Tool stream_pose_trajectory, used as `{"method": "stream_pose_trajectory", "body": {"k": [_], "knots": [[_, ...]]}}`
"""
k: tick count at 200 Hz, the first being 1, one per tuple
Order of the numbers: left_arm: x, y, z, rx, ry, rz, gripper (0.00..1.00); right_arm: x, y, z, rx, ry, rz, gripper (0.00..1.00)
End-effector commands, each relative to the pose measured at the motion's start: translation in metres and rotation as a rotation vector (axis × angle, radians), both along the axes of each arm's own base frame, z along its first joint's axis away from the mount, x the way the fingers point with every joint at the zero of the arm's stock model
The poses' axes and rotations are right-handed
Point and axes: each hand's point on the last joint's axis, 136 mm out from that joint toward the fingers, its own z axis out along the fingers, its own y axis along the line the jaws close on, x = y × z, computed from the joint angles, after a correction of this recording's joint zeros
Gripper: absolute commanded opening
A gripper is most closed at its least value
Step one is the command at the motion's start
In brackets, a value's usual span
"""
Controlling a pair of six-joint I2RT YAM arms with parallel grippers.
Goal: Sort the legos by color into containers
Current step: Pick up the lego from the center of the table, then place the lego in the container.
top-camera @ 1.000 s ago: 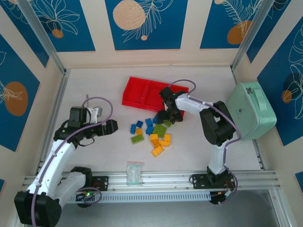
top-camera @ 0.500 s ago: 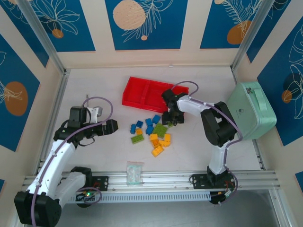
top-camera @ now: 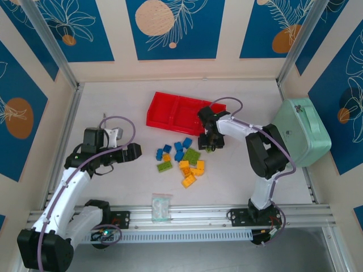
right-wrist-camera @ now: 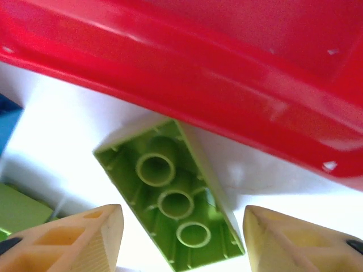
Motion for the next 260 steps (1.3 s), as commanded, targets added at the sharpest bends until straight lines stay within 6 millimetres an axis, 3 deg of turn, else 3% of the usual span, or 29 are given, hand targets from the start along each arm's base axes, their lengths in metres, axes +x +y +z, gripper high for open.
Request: {"method": "stream_pose_trajectory", "body": {"k": [1, 43, 97, 127, 164, 203, 235, 260], "knots": [[-0.004, -0.006, 0.002, -0.013, -0.019, -0.038, 0.99, -0.004, 0.007, -0.004, -0.037, 0.026, 0.074, 0.56], [-0.005, -0.007, 0.002, -0.015, -0.019, -0.042, 1.0, -0.002, 0.015, -0.007, -0.113, 0.009, 0.175, 0.52], [-0.005, -0.008, 0.003, -0.016, -0.024, -0.045, 0.99, -0.004, 0.019, -0.012, -0.162, 0.025, 0.216, 0.35], [-0.006, -0.008, 0.003, -0.016, -0.026, -0.047, 0.99, -0.008, 0.023, -0.004, -0.158, 0.014, 0.221, 0.27], [-0.006, -0.009, 0.004, -0.017, -0.03, -0.05, 0.99, -0.015, 0.029, 0.028, -0.129, -0.034, 0.215, 0.25], [-0.006, -0.009, 0.006, -0.021, -0.036, -0.052, 0.99, -0.016, 0.035, 0.08, 0.005, -0.138, 0.158, 0.25], [-0.006, -0.01, 0.006, -0.026, -0.041, -0.057, 0.99, 0.005, 0.023, 0.116, 0.092, -0.279, 0.047, 0.25], [-0.007, -0.012, 0.007, -0.034, -0.043, -0.063, 0.99, 0.029, 0.004, 0.122, 0.14, -0.313, -0.076, 0.24]]}}
